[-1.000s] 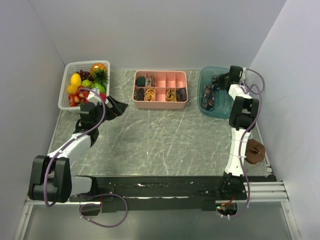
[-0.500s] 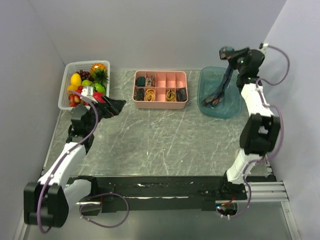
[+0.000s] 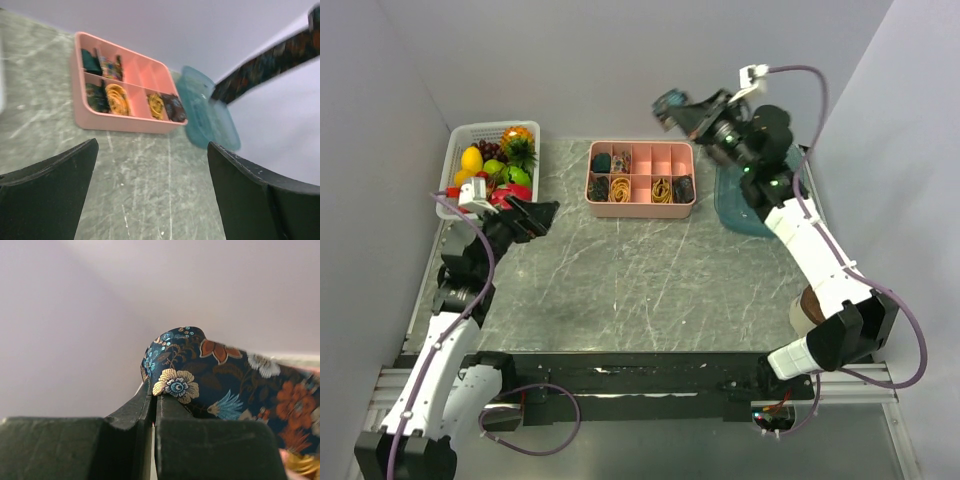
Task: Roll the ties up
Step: Pick up the tie from the bin, then place the tie at the center of the board.
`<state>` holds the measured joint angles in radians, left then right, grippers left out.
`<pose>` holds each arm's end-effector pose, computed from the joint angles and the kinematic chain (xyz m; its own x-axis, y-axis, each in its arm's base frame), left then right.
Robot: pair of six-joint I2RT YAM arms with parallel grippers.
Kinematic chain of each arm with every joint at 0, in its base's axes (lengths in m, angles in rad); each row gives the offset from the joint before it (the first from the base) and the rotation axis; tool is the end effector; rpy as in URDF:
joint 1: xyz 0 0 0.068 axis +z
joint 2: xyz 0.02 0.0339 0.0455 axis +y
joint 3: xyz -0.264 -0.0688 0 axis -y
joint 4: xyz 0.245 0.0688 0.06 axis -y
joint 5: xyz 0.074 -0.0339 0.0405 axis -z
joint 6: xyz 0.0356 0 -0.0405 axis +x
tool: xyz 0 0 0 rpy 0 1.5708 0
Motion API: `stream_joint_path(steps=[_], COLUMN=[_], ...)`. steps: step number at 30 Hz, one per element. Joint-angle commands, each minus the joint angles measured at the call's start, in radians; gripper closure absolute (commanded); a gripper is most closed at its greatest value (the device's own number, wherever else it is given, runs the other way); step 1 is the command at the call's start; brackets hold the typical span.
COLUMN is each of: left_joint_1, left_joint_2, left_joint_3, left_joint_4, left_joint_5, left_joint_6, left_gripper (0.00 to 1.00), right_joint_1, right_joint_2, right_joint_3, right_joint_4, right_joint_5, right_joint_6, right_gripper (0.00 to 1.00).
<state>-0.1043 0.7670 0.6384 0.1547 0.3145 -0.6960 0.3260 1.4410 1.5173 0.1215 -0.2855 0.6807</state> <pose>0.1862 -0.0306 0.3276 -0.2408 -0.5878 -0.7723 0.3286 0.6994 -0.6347 0.3109 0.1157 0.4750 -0.2134 0.5653 -0.7968 -0.5593 0.5981 0.5741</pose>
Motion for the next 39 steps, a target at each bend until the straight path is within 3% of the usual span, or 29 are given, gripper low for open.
stream_joint_path(steps=[1, 4, 12, 17, 25, 29, 32, 39], left_joint_1=[0.002, 0.002, 0.002, 0.002, 0.002, 0.002, 0.002, 0.002], left_joint_2=[-0.089, -0.13, -0.137, -0.117, -0.094, -0.084, -0.08, -0.026], left_joint_3=[0.086, 0.109, 0.107, 0.089, 0.04, 0.038, 0.033, 0.011], left_joint_4=[-0.186, -0.219, -0.181, -0.162, 0.046, 0.062, 0.071, 0.111], left_joint_5=[-0.155, -0.186, -0.135, -0.108, 0.155, 0.187, 0.178, 0.182], left_joint_6=[0.01, 0.015, 0.007, 0.007, 0.013, 0.018, 0.024, 0.021], left_gripper=[0.04, 0.04, 0.04, 0.04, 0.04, 0.04, 0.04, 0.04], right_joint_1=[0.108, 0.181, 0.197, 0.197, 0.196, 0.191, 0.17, 0.14], right_joint_2=[-0.016, -0.014, 0.006, -0.037, -0.083, -0.103, -0.145, -0.289], right_joint_3=[-0.048, -0.104, -0.184, -0.213, -0.177, -0.135, -0.088, 0.087], right_joint_4=[-0.046, 0.004, 0.086, 0.063, -0.043, -0.162, -0.377, -0.885], right_joint_5=[-0.053, -0.081, -0.26, -0.271, -0.299, -0.337, -0.307, -0.049], right_joint_6=[-0.029, -0.003, 0.126, 0.123, 0.057, -0.015, -0.137, -0.421], right_gripper=[1.0, 1.0, 1.0, 1.0, 1.0, 1.0, 1.0, 1.0])
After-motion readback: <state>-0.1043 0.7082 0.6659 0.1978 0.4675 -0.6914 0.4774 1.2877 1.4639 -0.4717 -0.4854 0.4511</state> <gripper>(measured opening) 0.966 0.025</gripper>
